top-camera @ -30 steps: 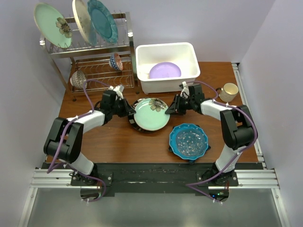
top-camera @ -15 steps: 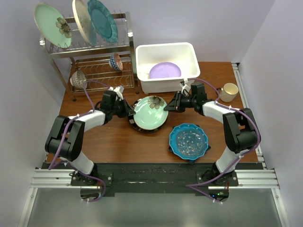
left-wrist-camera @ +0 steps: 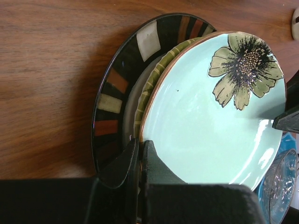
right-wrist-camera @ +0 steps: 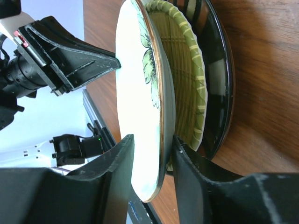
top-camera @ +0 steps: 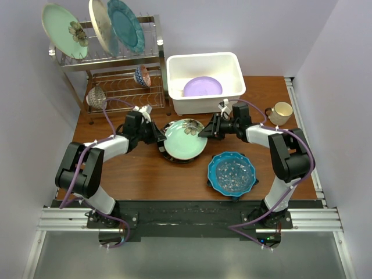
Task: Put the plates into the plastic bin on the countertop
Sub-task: Pick up the plate at the center of the board.
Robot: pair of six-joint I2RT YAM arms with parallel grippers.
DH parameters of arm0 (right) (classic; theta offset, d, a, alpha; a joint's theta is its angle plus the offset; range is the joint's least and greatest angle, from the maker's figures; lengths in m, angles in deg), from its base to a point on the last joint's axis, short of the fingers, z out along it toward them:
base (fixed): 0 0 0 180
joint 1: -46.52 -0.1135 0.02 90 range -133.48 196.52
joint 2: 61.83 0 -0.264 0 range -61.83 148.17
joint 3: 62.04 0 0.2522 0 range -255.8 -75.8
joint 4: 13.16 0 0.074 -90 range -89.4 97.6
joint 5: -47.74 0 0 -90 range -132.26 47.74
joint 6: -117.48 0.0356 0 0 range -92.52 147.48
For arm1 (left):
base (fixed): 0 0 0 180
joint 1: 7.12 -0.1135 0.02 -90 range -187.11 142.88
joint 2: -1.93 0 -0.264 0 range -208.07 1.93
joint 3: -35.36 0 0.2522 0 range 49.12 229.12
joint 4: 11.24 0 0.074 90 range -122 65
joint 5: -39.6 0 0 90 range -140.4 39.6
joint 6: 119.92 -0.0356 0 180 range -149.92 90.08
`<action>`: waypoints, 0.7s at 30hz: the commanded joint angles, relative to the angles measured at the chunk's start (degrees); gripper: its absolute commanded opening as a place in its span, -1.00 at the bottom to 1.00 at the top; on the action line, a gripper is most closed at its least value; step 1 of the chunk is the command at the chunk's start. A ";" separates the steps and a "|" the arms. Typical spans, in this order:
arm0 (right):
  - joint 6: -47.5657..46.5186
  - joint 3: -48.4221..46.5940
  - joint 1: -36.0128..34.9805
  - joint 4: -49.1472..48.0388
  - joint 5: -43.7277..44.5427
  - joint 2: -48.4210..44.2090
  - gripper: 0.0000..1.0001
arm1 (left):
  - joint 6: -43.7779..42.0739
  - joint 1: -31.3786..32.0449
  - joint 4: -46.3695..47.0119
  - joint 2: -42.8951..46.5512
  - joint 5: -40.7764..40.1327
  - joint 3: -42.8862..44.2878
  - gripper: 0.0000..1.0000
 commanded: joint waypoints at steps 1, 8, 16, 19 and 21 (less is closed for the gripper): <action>3.26 -1.64 -3.70 -7.54 -8.88 -0.17 -0.14 | -0.39 1.50 5.70 0.31 7.77 1.65 -1.00; 3.08 -2.43 -4.23 -7.63 -9.67 -0.34 -0.01 | -0.75 1.41 6.67 1.19 8.56 2.27 -1.00; 4.66 -2.17 -4.49 -10.08 -11.42 0.80 -0.27 | -0.22 1.50 12.19 2.77 11.37 0.51 -1.00; 6.07 -1.73 -4.58 -12.19 -12.13 0.89 -0.31 | 0.05 1.50 14.57 3.39 12.34 -0.37 -1.00; 6.86 -1.38 -4.67 -14.04 -12.48 1.06 -0.31 | 0.13 1.50 15.72 3.74 13.13 -0.98 -1.00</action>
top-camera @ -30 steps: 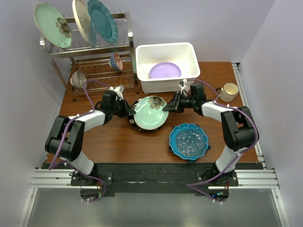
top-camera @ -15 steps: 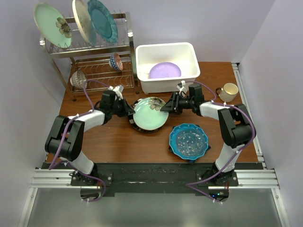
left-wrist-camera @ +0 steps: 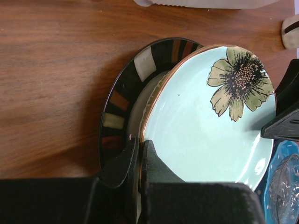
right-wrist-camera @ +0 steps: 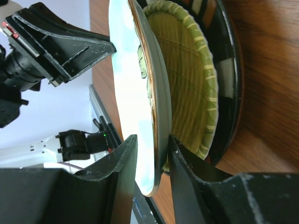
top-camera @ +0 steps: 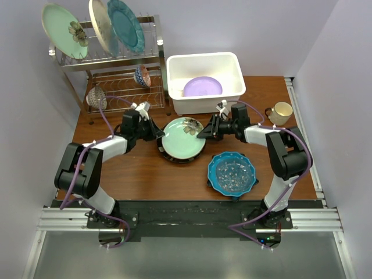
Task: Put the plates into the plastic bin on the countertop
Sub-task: Pick up the plate at the center of the board.
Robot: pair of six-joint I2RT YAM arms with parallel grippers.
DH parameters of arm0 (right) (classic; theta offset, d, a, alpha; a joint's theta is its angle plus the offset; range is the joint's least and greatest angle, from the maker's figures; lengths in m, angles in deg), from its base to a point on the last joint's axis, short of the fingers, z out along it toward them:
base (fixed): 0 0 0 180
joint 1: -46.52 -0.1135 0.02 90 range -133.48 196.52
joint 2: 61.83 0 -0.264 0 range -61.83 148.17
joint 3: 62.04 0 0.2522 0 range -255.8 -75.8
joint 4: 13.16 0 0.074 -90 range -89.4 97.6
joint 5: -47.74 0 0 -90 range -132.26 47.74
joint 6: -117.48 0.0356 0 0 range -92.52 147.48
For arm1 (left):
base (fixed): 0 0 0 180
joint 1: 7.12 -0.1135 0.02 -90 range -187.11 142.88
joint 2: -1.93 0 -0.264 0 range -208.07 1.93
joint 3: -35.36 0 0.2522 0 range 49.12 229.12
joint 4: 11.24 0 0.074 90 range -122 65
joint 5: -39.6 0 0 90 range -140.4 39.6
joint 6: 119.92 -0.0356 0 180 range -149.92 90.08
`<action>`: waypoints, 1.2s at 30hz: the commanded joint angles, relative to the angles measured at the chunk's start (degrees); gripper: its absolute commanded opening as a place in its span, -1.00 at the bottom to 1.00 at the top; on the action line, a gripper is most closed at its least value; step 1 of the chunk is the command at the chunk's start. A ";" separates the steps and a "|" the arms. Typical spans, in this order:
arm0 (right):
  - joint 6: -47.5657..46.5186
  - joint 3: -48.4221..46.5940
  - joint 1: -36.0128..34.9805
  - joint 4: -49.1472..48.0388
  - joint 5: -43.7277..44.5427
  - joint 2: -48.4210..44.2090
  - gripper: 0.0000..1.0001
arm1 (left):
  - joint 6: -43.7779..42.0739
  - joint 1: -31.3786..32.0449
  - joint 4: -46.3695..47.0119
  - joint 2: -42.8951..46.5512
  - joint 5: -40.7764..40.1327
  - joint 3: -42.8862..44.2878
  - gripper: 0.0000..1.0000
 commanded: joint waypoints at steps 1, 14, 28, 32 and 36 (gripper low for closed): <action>6.01 -1.16 -4.12 -12.18 -10.40 -1.03 -0.33 | 2.60 2.75 12.22 3.46 12.96 -0.50 -1.00; 17.00 2.88 -4.04 -30.12 -11.29 1.07 -0.97 | 3.66 2.75 17.94 1.70 17.53 -2.79 -1.00; 9.11 1.57 -4.12 -18.62 -8.30 -3.23 -1.00 | -3.01 2.66 6.35 5.04 8.22 -1.21 -0.81; 4.71 -0.10 -4.12 -10.55 -6.81 -5.51 -1.00 | -3.81 2.66 4.15 5.83 6.11 -0.60 -0.69; 2.60 -0.89 -4.12 -7.36 -6.10 -7.19 -1.00 | -4.42 2.66 1.96 6.89 3.21 -0.24 -0.44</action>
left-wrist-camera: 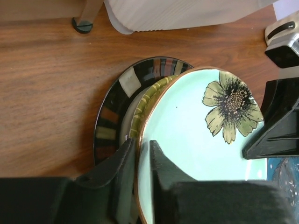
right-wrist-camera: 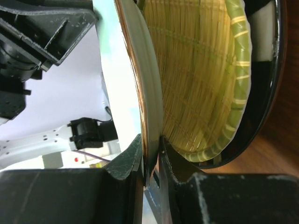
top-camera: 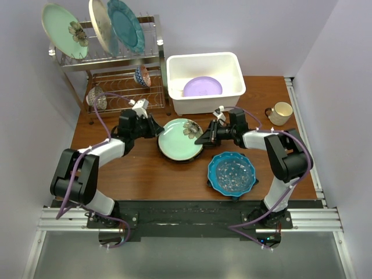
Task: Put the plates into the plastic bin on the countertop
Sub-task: Pick up the plate at the center of the board.
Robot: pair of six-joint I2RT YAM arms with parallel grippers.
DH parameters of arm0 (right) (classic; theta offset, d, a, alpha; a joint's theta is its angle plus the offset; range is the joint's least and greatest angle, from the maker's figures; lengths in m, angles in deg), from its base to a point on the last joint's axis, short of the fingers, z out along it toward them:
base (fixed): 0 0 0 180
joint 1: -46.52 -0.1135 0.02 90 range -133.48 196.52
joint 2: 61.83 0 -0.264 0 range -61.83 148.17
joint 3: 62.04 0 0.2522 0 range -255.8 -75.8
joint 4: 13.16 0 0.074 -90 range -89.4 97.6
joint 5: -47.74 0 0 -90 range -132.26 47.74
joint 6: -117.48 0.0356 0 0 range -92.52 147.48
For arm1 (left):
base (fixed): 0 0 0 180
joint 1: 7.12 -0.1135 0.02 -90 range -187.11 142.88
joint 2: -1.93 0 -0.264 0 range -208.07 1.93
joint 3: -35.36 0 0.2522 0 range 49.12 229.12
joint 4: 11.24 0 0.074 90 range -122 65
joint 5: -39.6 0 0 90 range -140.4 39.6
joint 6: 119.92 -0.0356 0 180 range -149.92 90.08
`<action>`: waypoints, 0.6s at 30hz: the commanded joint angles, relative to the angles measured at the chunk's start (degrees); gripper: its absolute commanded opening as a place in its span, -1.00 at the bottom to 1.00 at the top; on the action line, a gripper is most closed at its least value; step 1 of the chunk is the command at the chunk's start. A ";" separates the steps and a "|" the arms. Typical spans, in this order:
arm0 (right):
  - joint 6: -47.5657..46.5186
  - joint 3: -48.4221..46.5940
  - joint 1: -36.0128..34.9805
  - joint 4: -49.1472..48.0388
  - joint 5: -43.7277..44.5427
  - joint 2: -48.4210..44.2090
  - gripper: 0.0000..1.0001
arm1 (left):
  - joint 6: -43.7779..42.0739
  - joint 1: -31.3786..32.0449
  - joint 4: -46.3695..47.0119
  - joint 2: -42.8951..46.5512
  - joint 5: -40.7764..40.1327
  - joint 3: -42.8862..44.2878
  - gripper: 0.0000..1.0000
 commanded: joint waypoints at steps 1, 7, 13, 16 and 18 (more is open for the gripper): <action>-3.33 -6.05 -2.09 -2.42 -3.63 -6.14 -1.00 | -0.88 2.97 -3.47 3.02 3.05 2.16 -0.39; -3.42 -6.49 -2.00 -1.71 -3.36 -6.84 -1.00 | -2.55 3.05 -7.60 5.39 -0.55 3.39 0.04; -4.39 -7.02 -2.00 -0.04 -3.19 -7.11 -1.00 | -2.64 2.97 -9.19 9.43 -3.80 3.39 0.35; -4.39 -7.20 -2.00 0.13 -3.19 -7.20 -1.00 | -2.82 2.97 -10.59 11.10 -6.44 3.74 0.45; -4.56 -7.29 -2.00 0.40 -3.19 -7.37 -1.00 | -2.91 2.97 -11.64 12.07 -8.89 3.75 0.50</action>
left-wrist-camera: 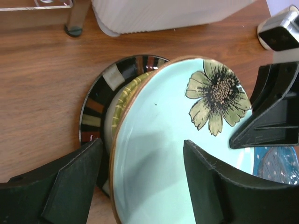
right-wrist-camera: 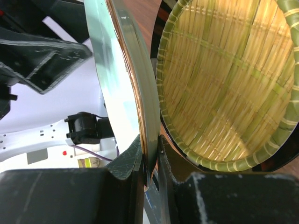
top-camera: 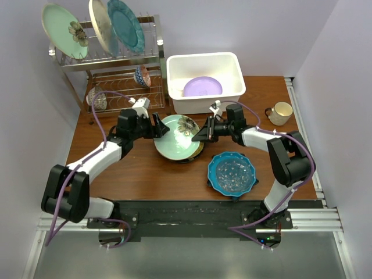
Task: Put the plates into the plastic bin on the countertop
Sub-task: Pick up the plate at the center of the board, then place the plate in the plastic bin.
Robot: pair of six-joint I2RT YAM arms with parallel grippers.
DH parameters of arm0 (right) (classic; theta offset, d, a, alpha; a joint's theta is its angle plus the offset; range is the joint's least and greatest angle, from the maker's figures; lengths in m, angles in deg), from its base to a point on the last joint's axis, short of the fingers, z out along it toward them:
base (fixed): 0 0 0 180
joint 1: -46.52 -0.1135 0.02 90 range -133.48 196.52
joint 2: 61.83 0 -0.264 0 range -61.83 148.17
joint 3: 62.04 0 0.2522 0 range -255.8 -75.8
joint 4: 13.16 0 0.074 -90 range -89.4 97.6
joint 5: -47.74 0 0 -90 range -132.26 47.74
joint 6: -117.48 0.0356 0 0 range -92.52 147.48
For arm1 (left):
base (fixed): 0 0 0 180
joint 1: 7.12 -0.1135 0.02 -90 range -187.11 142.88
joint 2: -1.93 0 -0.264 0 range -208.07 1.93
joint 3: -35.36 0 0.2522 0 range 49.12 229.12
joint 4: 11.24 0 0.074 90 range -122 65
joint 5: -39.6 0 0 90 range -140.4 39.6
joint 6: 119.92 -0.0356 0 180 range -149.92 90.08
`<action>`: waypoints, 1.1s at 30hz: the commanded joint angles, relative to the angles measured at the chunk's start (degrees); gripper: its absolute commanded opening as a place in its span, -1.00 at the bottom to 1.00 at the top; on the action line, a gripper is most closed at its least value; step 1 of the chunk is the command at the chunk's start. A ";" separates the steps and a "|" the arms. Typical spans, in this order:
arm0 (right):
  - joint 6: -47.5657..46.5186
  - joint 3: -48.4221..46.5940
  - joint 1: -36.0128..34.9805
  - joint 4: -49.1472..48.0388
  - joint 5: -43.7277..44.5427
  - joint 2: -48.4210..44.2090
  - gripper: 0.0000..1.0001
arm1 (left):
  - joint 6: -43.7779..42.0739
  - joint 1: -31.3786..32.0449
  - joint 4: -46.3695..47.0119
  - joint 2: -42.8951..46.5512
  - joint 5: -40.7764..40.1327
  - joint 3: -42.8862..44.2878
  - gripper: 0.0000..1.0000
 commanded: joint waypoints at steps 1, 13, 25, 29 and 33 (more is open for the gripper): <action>-0.13 -3.96 -0.08 -3.43 -4.06 -4.49 -1.00 | -1.31 0.08 -1.83 3.63 -5.97 2.43 0.54; -2.50 -5.98 0.01 1.31 -3.10 -5.19 -1.00 | -1.49 0.08 -7.64 8.47 -17.40 3.22 0.75; -7.95 -8.80 0.01 10.27 0.94 -7.47 -1.00 | -0.43 -0.09 -7.64 11.90 -16.79 3.93 0.88; -10.05 -9.76 0.10 13.44 2.35 -7.65 -1.00 | -0.08 -0.18 -7.64 13.39 -16.97 3.84 0.89; -10.23 -9.68 0.45 13.80 2.62 -7.83 -1.00 | -0.26 -0.53 -7.64 14.45 -16.88 4.28 0.91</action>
